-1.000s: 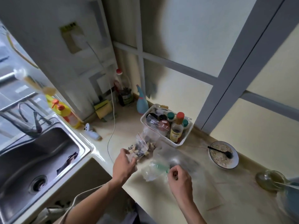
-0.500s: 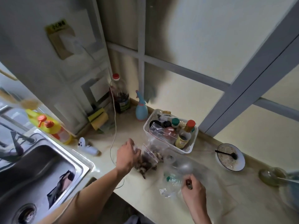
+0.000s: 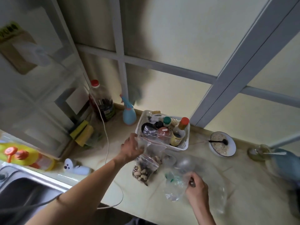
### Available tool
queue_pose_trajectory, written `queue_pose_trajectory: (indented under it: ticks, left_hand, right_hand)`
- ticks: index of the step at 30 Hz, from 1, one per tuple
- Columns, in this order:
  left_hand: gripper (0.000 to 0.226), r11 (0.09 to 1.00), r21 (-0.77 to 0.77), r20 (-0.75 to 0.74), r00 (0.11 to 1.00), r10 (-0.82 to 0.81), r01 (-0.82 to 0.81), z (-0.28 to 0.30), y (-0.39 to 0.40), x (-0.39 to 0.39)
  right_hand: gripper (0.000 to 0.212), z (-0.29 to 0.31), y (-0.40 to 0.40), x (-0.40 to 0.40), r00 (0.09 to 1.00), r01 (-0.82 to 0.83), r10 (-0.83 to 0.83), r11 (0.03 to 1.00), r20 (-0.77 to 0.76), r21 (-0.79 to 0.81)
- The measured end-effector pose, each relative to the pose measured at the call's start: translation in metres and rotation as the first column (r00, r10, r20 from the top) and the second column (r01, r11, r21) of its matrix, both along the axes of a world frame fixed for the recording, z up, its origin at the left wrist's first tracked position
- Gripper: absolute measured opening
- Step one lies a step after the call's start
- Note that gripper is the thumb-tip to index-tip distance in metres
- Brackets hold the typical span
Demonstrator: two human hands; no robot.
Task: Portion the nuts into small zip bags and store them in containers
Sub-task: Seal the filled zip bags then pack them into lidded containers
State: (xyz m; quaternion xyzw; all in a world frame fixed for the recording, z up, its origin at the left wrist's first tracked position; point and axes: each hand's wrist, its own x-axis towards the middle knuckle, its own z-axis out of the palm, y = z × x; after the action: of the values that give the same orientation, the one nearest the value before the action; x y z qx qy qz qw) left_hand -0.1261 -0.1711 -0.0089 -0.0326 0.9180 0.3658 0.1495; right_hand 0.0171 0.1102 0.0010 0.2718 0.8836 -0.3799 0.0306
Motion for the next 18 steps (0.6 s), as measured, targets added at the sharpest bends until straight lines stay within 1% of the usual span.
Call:
queue_pose_trajectory:
  ticks: [2,3,5,8,10,11,13,14,16,18]
  left_hand:
    - [0.062,0.998,0.004,-0.011,0.998,-0.060,0.060,-0.003,-0.001,0.001]
    - [0.062,0.998,0.005,-0.040,0.998,-0.055,0.055,-0.005,-0.001,0.002]
    - [0.070,1.000,0.015,-0.089,0.996,-0.011,0.012,-0.007,-0.003,0.004]
    - [0.087,0.998,0.020,-0.096,0.994,0.060,-0.059,-0.009,-0.004,0.007]
    - [0.093,0.995,0.006,-0.093,0.991,0.095,-0.095,-0.009,-0.003,0.013]
    - [0.094,0.993,-0.011,-0.118,0.986,0.116,-0.118,-0.010,-0.002,0.017]
    - [0.088,0.983,-0.059,-0.211,0.965,0.157,-0.173,-0.010,0.002,0.028]
    - [0.081,0.977,-0.079,-0.261,0.950,0.170,-0.197,-0.010,0.005,0.034]
    - [0.061,0.971,-0.101,-0.333,0.927,0.172,-0.216,-0.008,0.015,0.047]
    - [0.047,0.976,-0.128,-0.360,0.925,0.118,-0.175,-0.005,0.028,0.060]
  right_hand:
    - [0.027,0.000,-0.002,0.000,1.000,0.013,-0.013,1.000,-0.008,-0.011]
    - [0.028,0.001,-0.003,0.000,1.000,0.016,-0.016,1.000,-0.021,-0.014]
    - [0.030,0.003,-0.005,0.000,0.999,0.024,-0.024,1.000,-0.032,-0.018]
    - [0.036,0.007,-0.006,0.002,0.998,0.035,-0.037,0.999,-0.049,-0.030]
    - [0.040,0.007,-0.005,0.003,0.998,0.024,-0.026,0.999,-0.063,-0.028]
    - [0.039,0.006,-0.004,0.004,0.998,0.018,-0.021,0.999,-0.063,-0.038]
    - [0.038,0.006,-0.003,0.004,0.998,0.018,-0.023,0.997,-0.063,-0.077]
    - [0.037,0.005,-0.001,0.005,0.997,0.036,-0.043,0.994,-0.067,-0.101]
    - [0.029,0.006,0.001,0.007,0.988,0.115,-0.132,0.976,-0.084,-0.183]
    - [0.021,0.007,0.006,0.010,0.963,0.214,-0.252,0.930,-0.094,-0.298]
